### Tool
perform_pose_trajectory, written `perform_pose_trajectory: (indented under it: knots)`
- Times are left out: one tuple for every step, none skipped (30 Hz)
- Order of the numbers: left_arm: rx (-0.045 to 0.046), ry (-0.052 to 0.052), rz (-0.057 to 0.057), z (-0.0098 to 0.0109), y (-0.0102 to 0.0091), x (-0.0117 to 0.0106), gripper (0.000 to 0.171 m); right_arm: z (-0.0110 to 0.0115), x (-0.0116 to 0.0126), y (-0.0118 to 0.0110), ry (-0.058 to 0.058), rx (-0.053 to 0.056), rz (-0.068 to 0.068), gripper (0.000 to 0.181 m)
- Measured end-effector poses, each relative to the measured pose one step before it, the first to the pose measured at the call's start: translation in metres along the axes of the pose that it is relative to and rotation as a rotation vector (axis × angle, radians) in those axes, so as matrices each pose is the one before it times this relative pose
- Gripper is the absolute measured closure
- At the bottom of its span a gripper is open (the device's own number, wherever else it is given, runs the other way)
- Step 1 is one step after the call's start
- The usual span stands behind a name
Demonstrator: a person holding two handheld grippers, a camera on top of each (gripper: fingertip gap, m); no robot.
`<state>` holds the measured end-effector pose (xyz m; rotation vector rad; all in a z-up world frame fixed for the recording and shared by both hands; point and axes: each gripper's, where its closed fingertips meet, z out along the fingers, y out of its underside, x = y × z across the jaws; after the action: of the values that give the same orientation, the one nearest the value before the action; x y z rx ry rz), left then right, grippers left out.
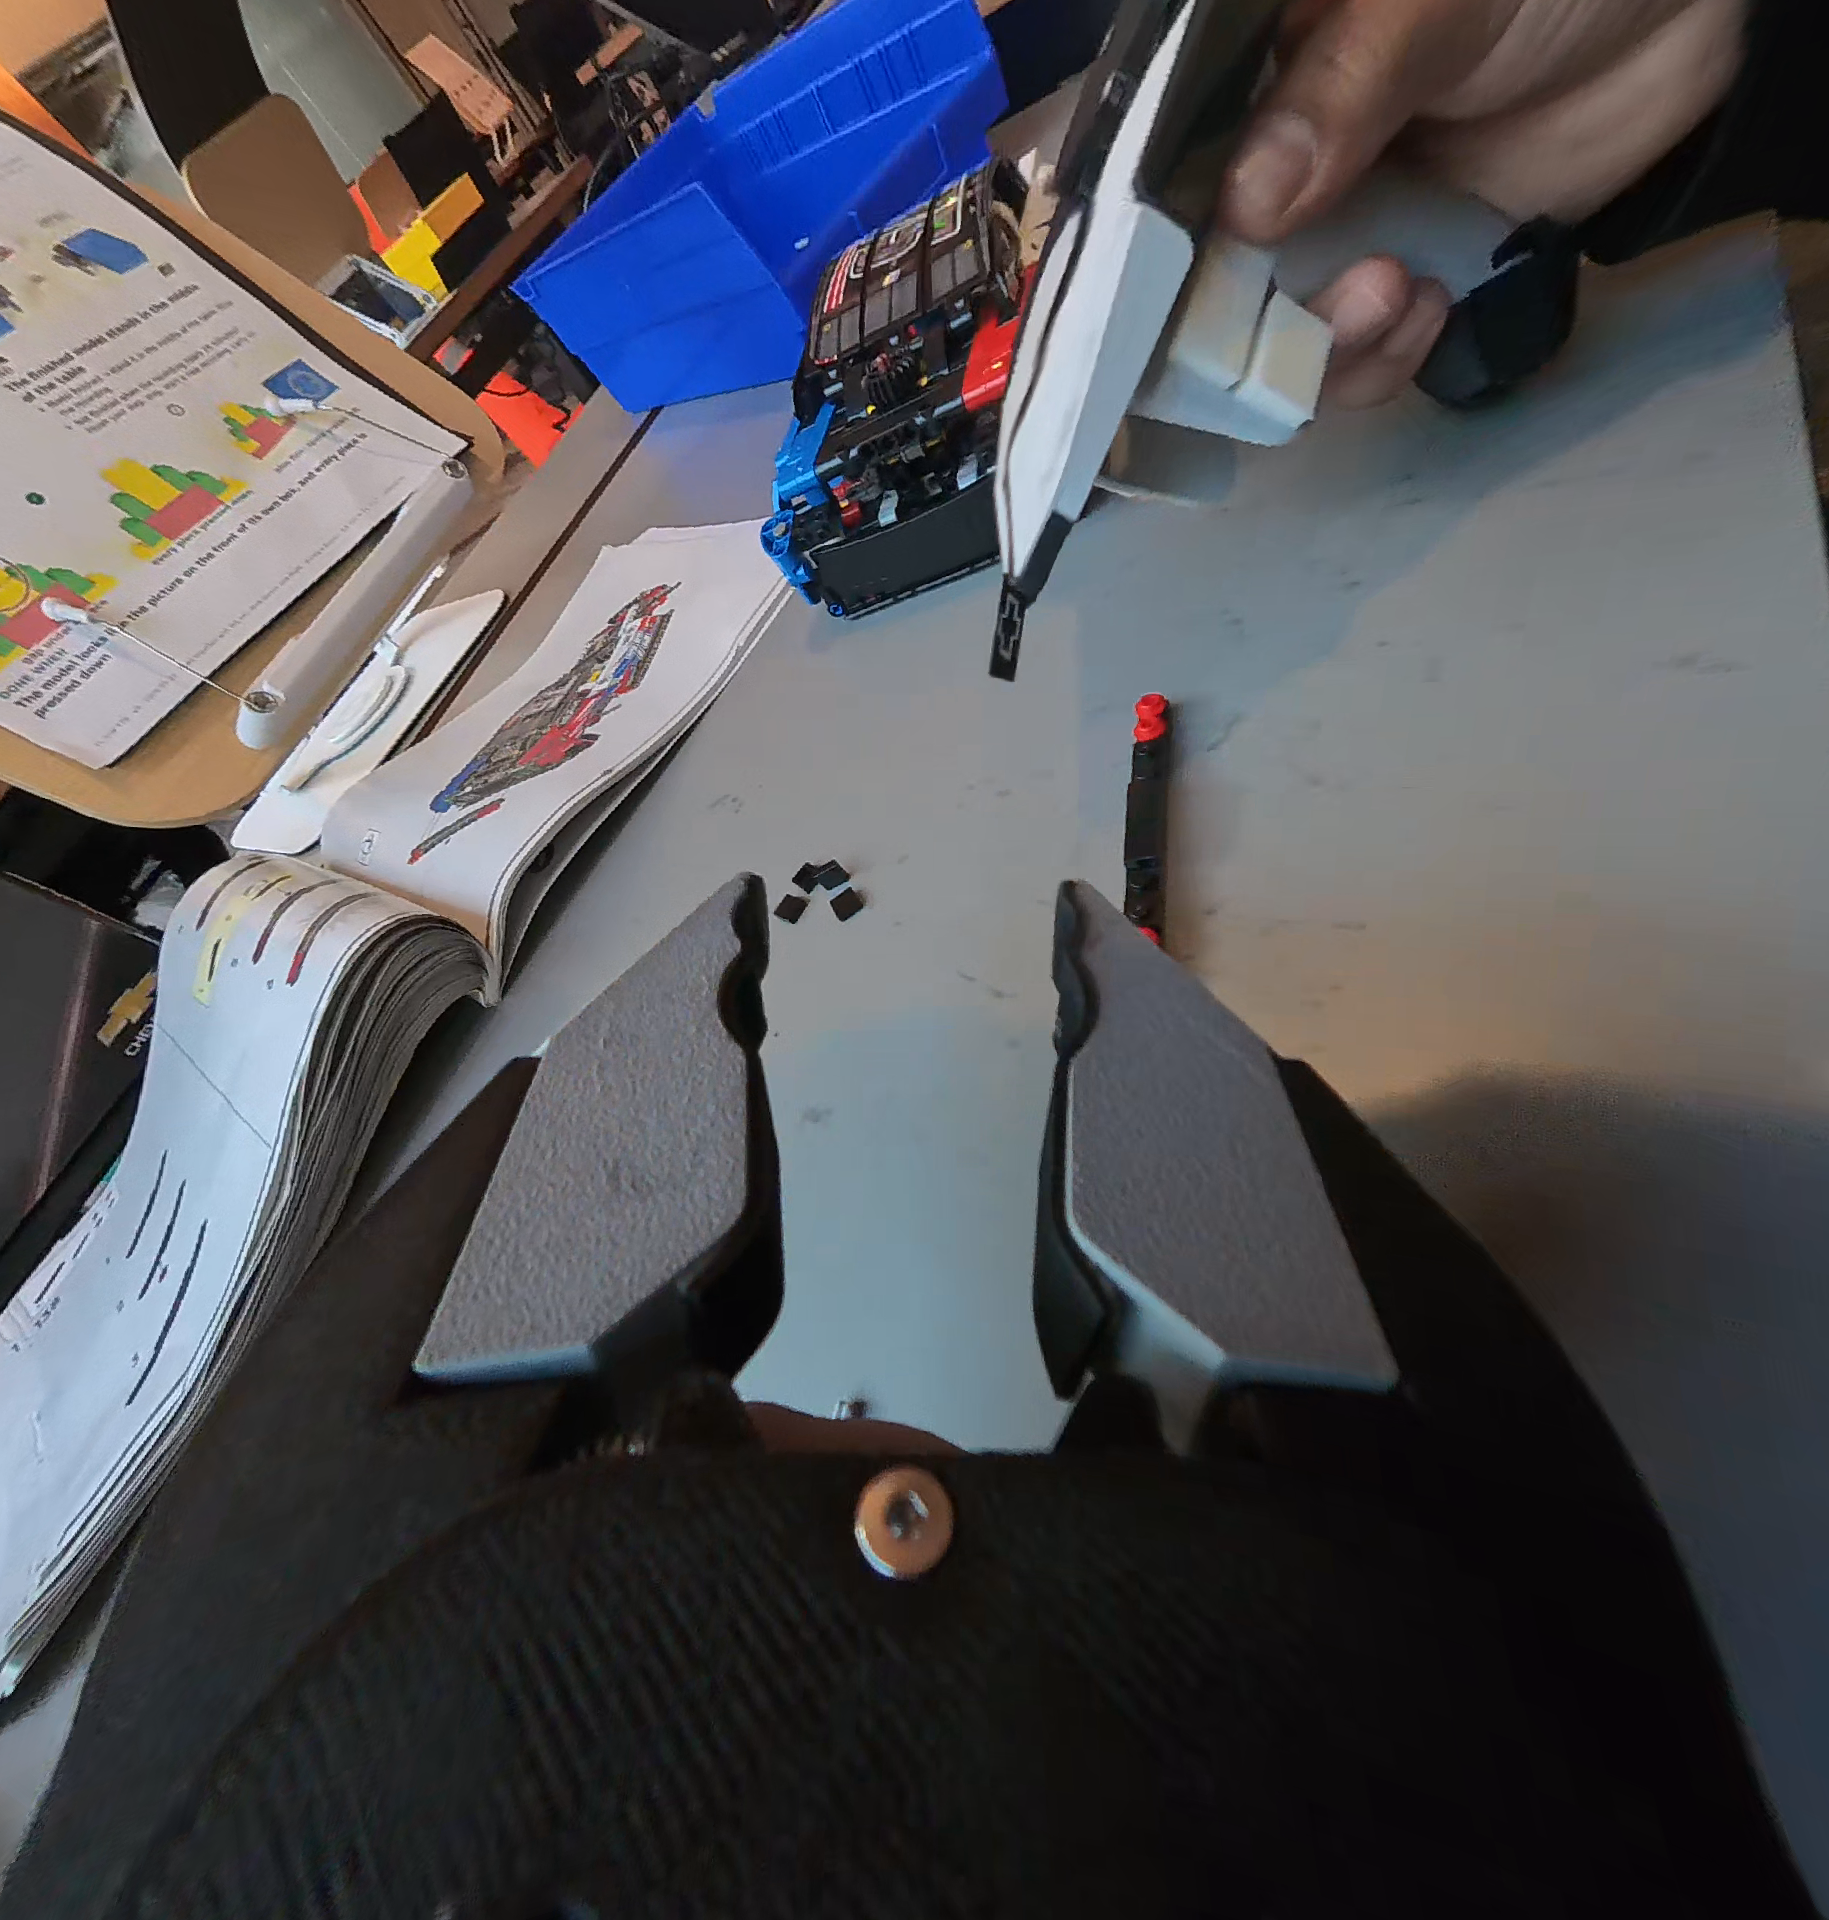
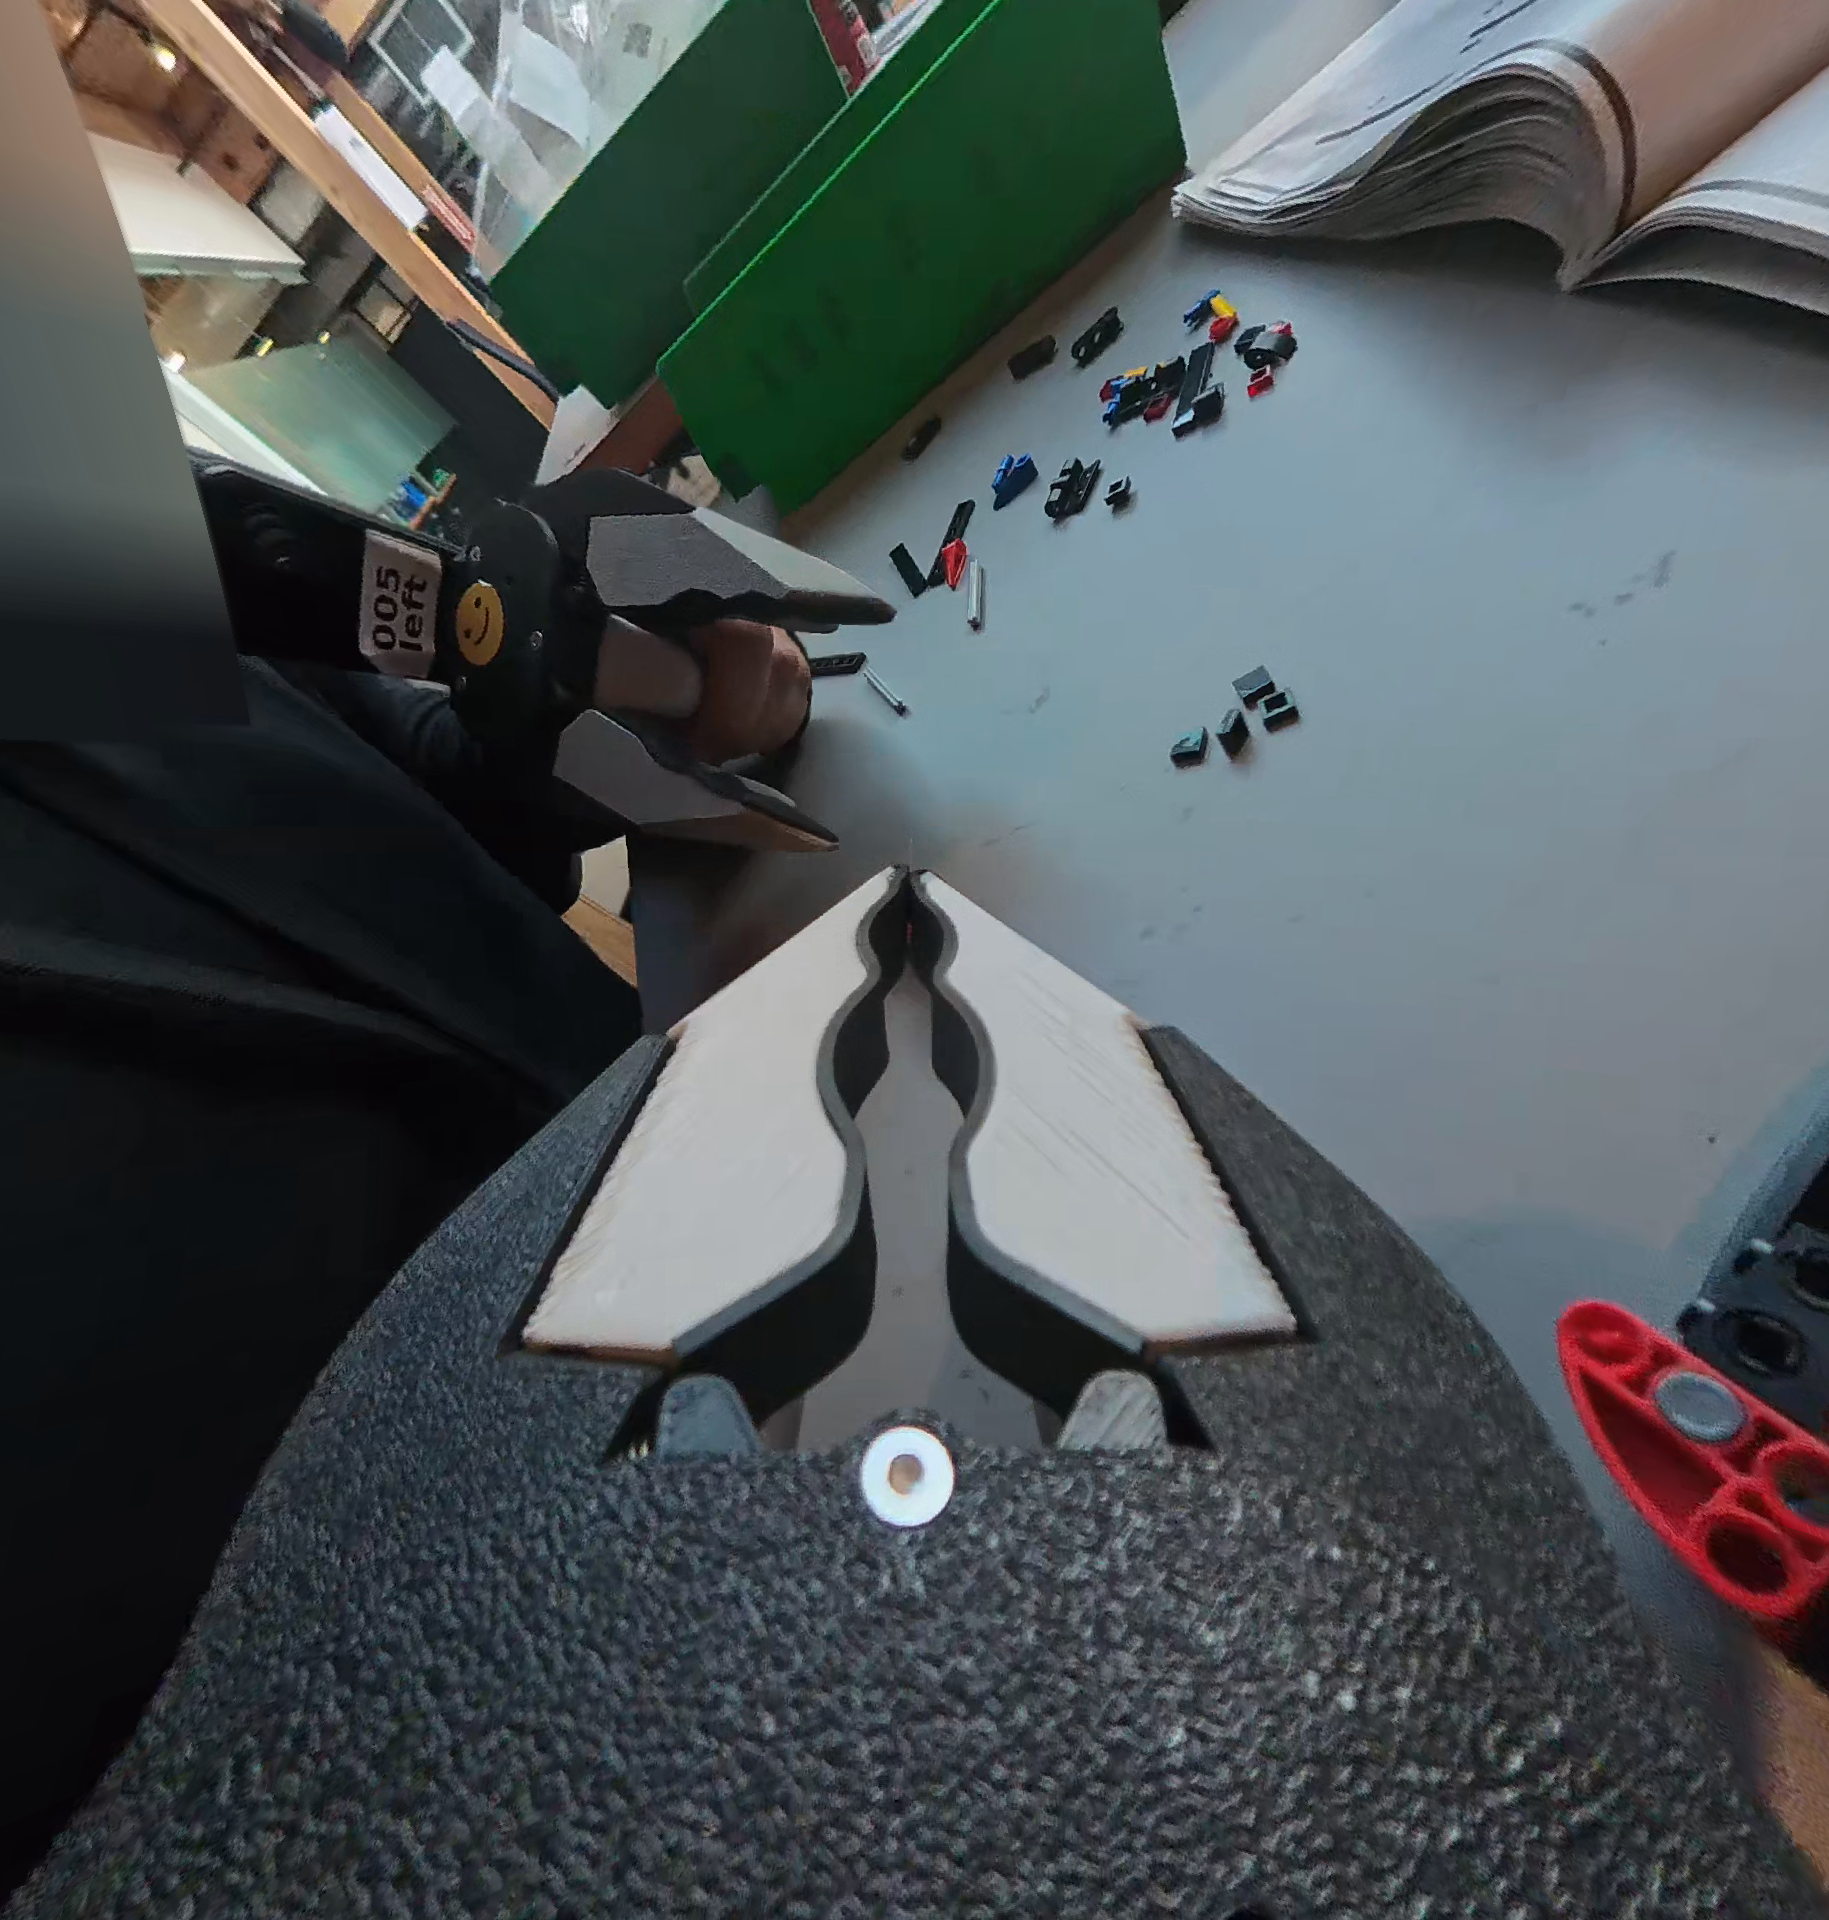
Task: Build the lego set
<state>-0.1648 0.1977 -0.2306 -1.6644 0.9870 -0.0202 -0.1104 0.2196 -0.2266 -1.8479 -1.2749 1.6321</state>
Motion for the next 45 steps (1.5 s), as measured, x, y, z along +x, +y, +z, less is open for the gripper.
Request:
perform_pose_trajectory:
  knots:
    - [-0.00641, 0.0007, -0.0014, 0.00080, 0.00090, -0.00013, 0.119, 0.00011, 0.00148, -0.00067, -0.0072, -0.0007, 0.0135, 0.181]
    - [-0.00318, -0.0064, -0.0070, 0.00038, 0.00048, -0.00159, 0.119, -0.00008, 0.00183, -0.00088, -0.0023, 0.0017, 0.0125, 0.181]
    - [-0.00159, -0.0080, -0.0155, 0.00011, 0.00046, -0.00258, 0.119, -0.00021, 0.00184, -0.00043, -0.0021, -0.0009, 0.0124, 0.181]
    - [-0.00023, -0.0055, -0.0234, -0.00007, 0.00040, -0.00310, 0.120, -0.00033, 0.00220, 0.00015, 0.0007, -0.0047, 0.0125, 0.181]
    - [0.00279, -0.0036, -0.0284, -0.00029, 0.00009, -0.00347, 0.120, -0.00044, 0.00257, 0.00000, 0.0032, -0.0016, 0.0136, 0.181]
    - [0.00561, 0.0007, -0.0310, -0.00040, -0.00022, -0.00317, 0.120, -0.00056, 0.00207, -0.00049, -0.0016, 0.0032, 0.0168, 0.181]
    - [0.00387, 0.0055, -0.0327, -0.00040, 0.00006, -0.00275, 0.120, -0.00040, 0.00132, -0.00042, -0.0049, 0.0039, 0.0187, 0.181]
    - [0.00313, 0.0093, -0.0324, -0.00018, 0.00011, -0.00235, 0.120, -0.00023, 0.00158, -0.00018, -0.0006, 0.0025, 0.0164, 0.181]
    - [0.00187, 0.0100, -0.0306, -0.00006, 0.00009, -0.00203, 0.120, -0.00014, 0.00135, -0.00014, 0.0016, 0.0017, 0.0110, 0.181]
    - [-0.00199, 0.0080, -0.0275, 0.00030, 0.00064, -0.00181, 0.119, -0.00020, 0.00053, -0.00001, 0.0008, 0.0004, 0.0051, 0.181]
    - [-0.00650, 0.0105, -0.0224, 0.00074, 0.00105, -0.00107, 0.118, -0.00008, 0.00106, 0.00050, 0.0074, -0.0021, 0.0026, 0.181]
    - [-0.01053, 0.0135, -0.0150, 0.00118, 0.00133, 0.00003, 0.117, 0.00011, 0.00150, 0.00181, 0.0125, -0.0099, 0.0034, 0.181]
    - [-0.01674, 0.0184, -0.0067, 0.00179, 0.00207, 0.00167, 0.117, 0.00045, 0.00182, 0.00330, 0.0154, -0.0180, 0.0062, 0.181]
    - [-0.02542, 0.0206, -0.0045, 0.00231, 0.00309, 0.00247, 0.117, 0.00063, 0.00190, 0.00383, 0.0170, -0.0203, 0.0088, 0.181]
    - [-0.03227, 0.0312, -0.0028, 0.00278, 0.00378, 0.00467, 0.117, 0.00098, 0.00080, 0.00402, 0.0117, -0.0204, 0.0105, 0.181]
    - [-0.03214, 0.0382, 0.0011, 0.00284, 0.00378, 0.00631, 0.117, 0.00121, -0.00114, 0.00379, 0.0017, -0.0182, 0.0101, 0.181]
    - [-0.02730, 0.0337, 0.0077, 0.00272, 0.00293, 0.00612, 0.118, 0.00124, -0.00180, 0.00284, -0.0023, -0.0109, 0.0079, 0.181]
    - [-0.02329, 0.0212, 0.0144, 0.00261, 0.00247, 0.00473, 0.119, 0.00115, -0.00160, 0.00229, -0.0008, -0.0073, 0.0093, 0.181]
    - [-0.02332, 0.0145, 0.0169, 0.00248, 0.00257, 0.00355, 0.121, 0.00121, -0.00127, 0.00234, -0.0015, -0.0082, 0.0134, 0.181]
    - [-0.02059, 0.0154, 0.0128, 0.00226, 0.00224, 0.00320, 0.124, 0.00106, -0.00129, 0.00162, -0.0033, -0.0045, 0.0157, 0.181]
    - [-0.01592, 0.0135, 0.0068, 0.00171, 0.00167, 0.00252, 0.127, 0.00091, -0.00160, 0.00102, -0.0048, -0.0001, 0.0145, 0.181]
    - [-0.01049, 0.0127, 0.0014, 0.00125, 0.00094, 0.00246, 0.128, 0.00088, -0.00187, 0.00159, -0.0060, -0.0038, 0.0121, 0.181]
    - [-0.00269, 0.0173, -0.0034, 0.00058, -0.00006, 0.00302, 0.131, 0.00095, -0.00131, 0.00226, -0.0020, -0.0081, 0.0075, 0.181]
    - [0.00161, 0.0205, -0.0068, 0.00029, -0.00067, 0.00340, 0.134, 0.00071, -0.00120, 0.00163, 0.0012, -0.0055, 0.0010, 0.181]
    - [0.00281, 0.0163, -0.0078, 0.00048, -0.00096, 0.00237, 0.134, 0.00073, -0.00172, 0.00106, -0.0021, -0.0031, -0.0003, 0.181]
    - [0.00037, 0.0090, -0.0098, 0.00058, -0.00048, 0.00084, 0.134, 0.00103, -0.00157, 0.00104, -0.0050, -0.0046, 0.0046, 0.181]
    - [-0.00525, 0.0065, -0.0101, 0.00061, 0.00053, -0.00004, 0.134, 0.00131, -0.00082, 0.00039, -0.0040, -0.0022, 0.0077, 0.181]
    - [-0.00530, 0.0082, -0.0083, 0.00054, 0.00068, 0.00008, 0.134, 0.00148, -0.00018, -0.00013, -0.0021, -0.0001, 0.0082, 0.181]
    - [-0.00325, 0.0097, -0.0026, 0.00045, 0.00036, 0.00076, 0.136, 0.00177, -0.00034, 0.00055, -0.0035, -0.0045, 0.0066, 0.181]
    - [-0.00454, 0.0083, 0.0035, 0.00057, 0.00040, 0.00130, 0.137, 0.00181, 0.00021, 0.00097, 0.0004, -0.0082, 0.0035, 0.181]
    - [-0.00110, 0.0044, 0.0090, 0.00046, -0.00014, 0.00155, 0.137, 0.00166, 0.00119, 0.00126, 0.0064, -0.0095, 0.0006, 0.181]
    - [0.00429, -0.0003, 0.0113, 0.00018, -0.00092, 0.00108, 0.139, 0.00140, 0.00091, 0.00150, 0.0044, -0.0115, 0.0014, 0.181]
    - [0.00605, -0.0019, 0.0099, 0.00016, -0.00130, 0.00065, 0.140, 0.00111, 0.00040, 0.00103, 0.0001, -0.0087, 0.0041, 0.181]
    - [0.00310, 0.0027, 0.0079, 0.00026, -0.00084, 0.00097, 0.140, 0.00064, 0.00023, 0.00060, -0.0009, -0.0049, 0.0068, 0.181]
    - [0.00043, 0.0038, 0.0066, 0.00056, -0.00044, 0.00089, 0.141, 0.00041, 0.00022, 0.00052, -0.0021, -0.0047, 0.0085, 0.181]
    - [0.00032, 0.0011, 0.0066, 0.00059, -0.00057, 0.00033, 0.142, 0.00040, -0.00043, 0.00044, -0.0055, -0.0035, 0.0072, 0.181]
    - [0.00039, 0.0037, 0.0108, 0.00090, -0.00065, 0.00108, 0.143, 0.00030, -0.00056, -0.00005, -0.0055, 0.0003, 0.0040, 0.181]
    - [0.00053, -0.0015, 0.0124, 0.00097, -0.00085, 0.00019, 0.143, 0.00027, -0.00051, -0.00035, -0.0045, 0.0016, 0.0000, 0.181]
    - [-0.00050, -0.0053, 0.0097, 0.00107, -0.00066, -0.00069, 0.142, 0.00012, -0.00048, -0.00051, -0.0053, 0.0028, -0.0039, 0.181]
    - [-0.00247, -0.0002, 0.0047, 0.00092, -0.00015, -0.00028, 0.139, 0.00011, -0.00009, -0.00052, -0.0045, 0.0041, -0.0016, 0.181]
    - [-0.00339, 0.0044, -0.0025, 0.00050, 0.00036, 0.00017, 0.137, -0.00003, 0.00115, -0.00029, -0.0011, 0.0031, 0.0051, 0.181]
    - [0.00079, 0.0041, -0.0055, -0.00006, 0.00001, -0.00010, 0.136, -0.00006, 0.00127, -0.00011, -0.0020, 0.0043, 0.0064, 0.181]
    - [0.00797, -0.0006, -0.0034, -0.00078, -0.00086, -0.00045, 0.136, -0.00020, 0.00088, 0.00010, -0.0034, 0.0041, 0.0067, 0.181]
    - [0.00959, -0.0043, -0.0003, -0.00095, -0.00111, -0.00051, 0.137, -0.00021, 0.00027, 0.00023, -0.0042, 0.0039, 0.0040, 0.181]
    - [0.00723, -0.0097, 0.0003, -0.00079, -0.00083, -0.00098, 0.137, -0.00012, -0.00020, 0.00056, -0.0045, 0.0020, 0.0010, 0.181]
